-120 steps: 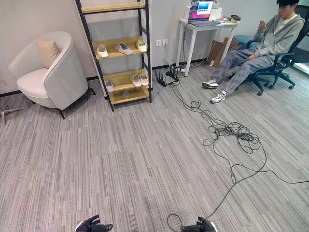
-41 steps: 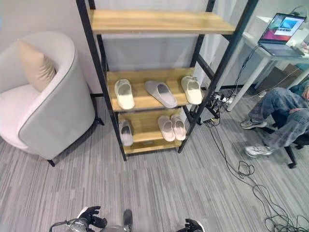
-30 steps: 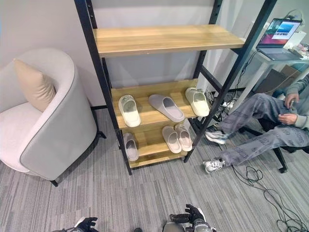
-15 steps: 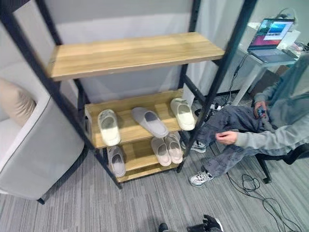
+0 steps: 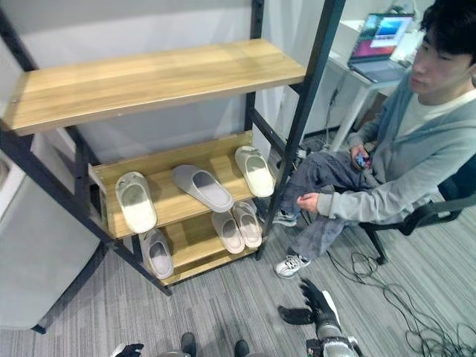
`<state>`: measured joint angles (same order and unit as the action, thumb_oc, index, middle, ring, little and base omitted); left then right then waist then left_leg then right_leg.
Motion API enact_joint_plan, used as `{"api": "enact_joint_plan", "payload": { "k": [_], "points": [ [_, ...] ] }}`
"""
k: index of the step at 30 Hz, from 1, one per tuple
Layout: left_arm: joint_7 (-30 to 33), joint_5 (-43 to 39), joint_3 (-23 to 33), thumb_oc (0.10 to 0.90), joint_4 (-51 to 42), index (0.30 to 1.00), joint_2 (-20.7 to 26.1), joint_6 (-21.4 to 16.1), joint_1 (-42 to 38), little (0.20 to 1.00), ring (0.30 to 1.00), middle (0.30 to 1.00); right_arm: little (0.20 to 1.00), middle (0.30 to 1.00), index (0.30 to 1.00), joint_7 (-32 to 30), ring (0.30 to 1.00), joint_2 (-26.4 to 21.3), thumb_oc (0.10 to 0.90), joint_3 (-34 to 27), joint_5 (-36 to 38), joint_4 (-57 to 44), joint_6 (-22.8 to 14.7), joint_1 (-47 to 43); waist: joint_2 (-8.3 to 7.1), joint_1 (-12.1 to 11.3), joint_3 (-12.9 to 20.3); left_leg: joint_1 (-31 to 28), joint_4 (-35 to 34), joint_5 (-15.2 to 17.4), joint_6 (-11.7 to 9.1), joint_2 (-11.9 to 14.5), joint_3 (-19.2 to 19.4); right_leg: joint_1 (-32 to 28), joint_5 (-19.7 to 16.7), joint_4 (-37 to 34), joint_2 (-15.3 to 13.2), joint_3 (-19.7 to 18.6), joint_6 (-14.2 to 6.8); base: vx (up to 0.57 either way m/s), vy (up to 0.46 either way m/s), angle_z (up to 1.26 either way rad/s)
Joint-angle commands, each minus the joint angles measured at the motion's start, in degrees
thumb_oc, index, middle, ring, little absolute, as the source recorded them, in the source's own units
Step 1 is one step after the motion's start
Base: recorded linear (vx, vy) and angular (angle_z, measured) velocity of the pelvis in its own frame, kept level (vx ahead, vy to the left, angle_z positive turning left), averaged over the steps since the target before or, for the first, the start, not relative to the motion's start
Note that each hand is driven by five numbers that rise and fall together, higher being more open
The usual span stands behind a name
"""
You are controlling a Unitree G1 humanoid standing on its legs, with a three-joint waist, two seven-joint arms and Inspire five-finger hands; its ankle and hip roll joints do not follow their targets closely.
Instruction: Arrange the slippers neatly on the shoe rack.
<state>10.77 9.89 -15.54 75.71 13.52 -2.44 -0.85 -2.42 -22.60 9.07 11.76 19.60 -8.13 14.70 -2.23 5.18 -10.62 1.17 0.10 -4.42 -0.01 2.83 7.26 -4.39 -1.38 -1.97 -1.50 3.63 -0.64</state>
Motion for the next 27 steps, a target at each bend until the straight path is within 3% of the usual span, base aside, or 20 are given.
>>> {"api": "enact_joint_plan", "payload": {
  "k": [1,4,9,12,14,21,27],
  "points": [
    [-0.1,1.6,2.0,0.8,0.4,0.9,-2.5,-2.1,-1.3,0.9,0.9,0.9,0.9,0.9,0.9,2.1,0.9,-5.5,0.8,-3.4,-2.9,-16.3,-7.7,-0.8,0.84,-0.6,1.9,-3.2,0.2,5.8,-1.5,0.7,-1.4,0.7,6.4,4.1,-2.0,-0.3,-3.6,0.08,0.09,-0.23],
    [0.0,1.8,2.7,0.8,-0.2,0.9,-2.7,-2.9,-0.6,0.9,0.9,0.9,0.9,0.9,0.9,1.5,0.9,-7.6,0.8,-6.7,-7.3,-28.6,-9.5,0.3,1.05,-0.2,2.8,-4.9,-0.5,6.7,-0.9,0.6,-0.4,0.3,6.0,3.7,-2.3,-1.4,-4.4,0.07,0.068,-0.2],
    [0.2,1.8,1.6,0.8,-1.1,0.9,-3.5,-3.6,0.0,0.9,0.9,0.9,0.9,0.9,0.9,-3.4,0.9,-7.9,0.8,-9.6,-11.7,-33.7,-10.5,-3.0,1.24,-1.0,3.6,-5.7,-1.1,7.1,-0.2,0.3,-0.3,-0.1,5.9,3.2,-2.4,-2.1,-4.6,0.05,0.036,-0.06],
    [-0.1,2.0,0.4,0.8,-1.7,0.9,-3.8,-3.7,0.3,0.9,0.9,0.9,0.9,0.9,0.9,-6.1,0.9,-7.9,0.8,-9.0,-13.7,-32.4,-9.9,-7.9,1.16,-1.9,4.1,-6.3,-1.8,7.3,0.0,0.1,-0.8,-0.6,5.9,2.6,-2.4,-2.0,-4.7,0.07,0.017,-0.09],
    [-0.7,2.5,-1.7,0.8,-2.0,0.9,-4.2,-3.7,1.2,0.9,0.9,0.9,0.9,0.9,0.9,-10.8,0.9,-8.7,0.8,-7.6,-16.2,-26.6,-8.6,-17.5,0.79,-4.0,4.5,-6.3,-2.3,7.3,0.3,-0.2,-2.0,-1.2,5.8,1.6,-2.5,-1.1,-4.6,0.12,0.004,-0.01],
    [-0.9,3.1,-3.4,0.8,-0.2,0.9,-3.8,-3.0,1.8,0.9,0.9,0.9,0.9,0.9,0.9,-16.4,0.9,-11.6,0.8,-4.9,-19.7,-15.3,-5.2,-29.5,0.27,-6.6,3.8,-5.2,-2.9,7.0,0.1,-0.6,-3.8,-1.4,5.2,-0.8,-2.4,0.2,-4.5,0.04,0.005,0.17],
    [-0.4,2.3,-3.7,0.8,0.7,0.9,-3.4,-2.8,1.5,0.9,0.9,0.9,0.9,0.9,0.9,-17.9,0.9,-11.9,0.8,-1.8,-16.4,-5.9,-4.7,-36.9,0.32,-7.9,2.8,-3.9,-3.3,6.7,-0.1,-0.7,-4.6,-0.9,4.2,-2.7,-2.3,0.6,-4.6,0.0,0.009,0.11]
  ]
}}
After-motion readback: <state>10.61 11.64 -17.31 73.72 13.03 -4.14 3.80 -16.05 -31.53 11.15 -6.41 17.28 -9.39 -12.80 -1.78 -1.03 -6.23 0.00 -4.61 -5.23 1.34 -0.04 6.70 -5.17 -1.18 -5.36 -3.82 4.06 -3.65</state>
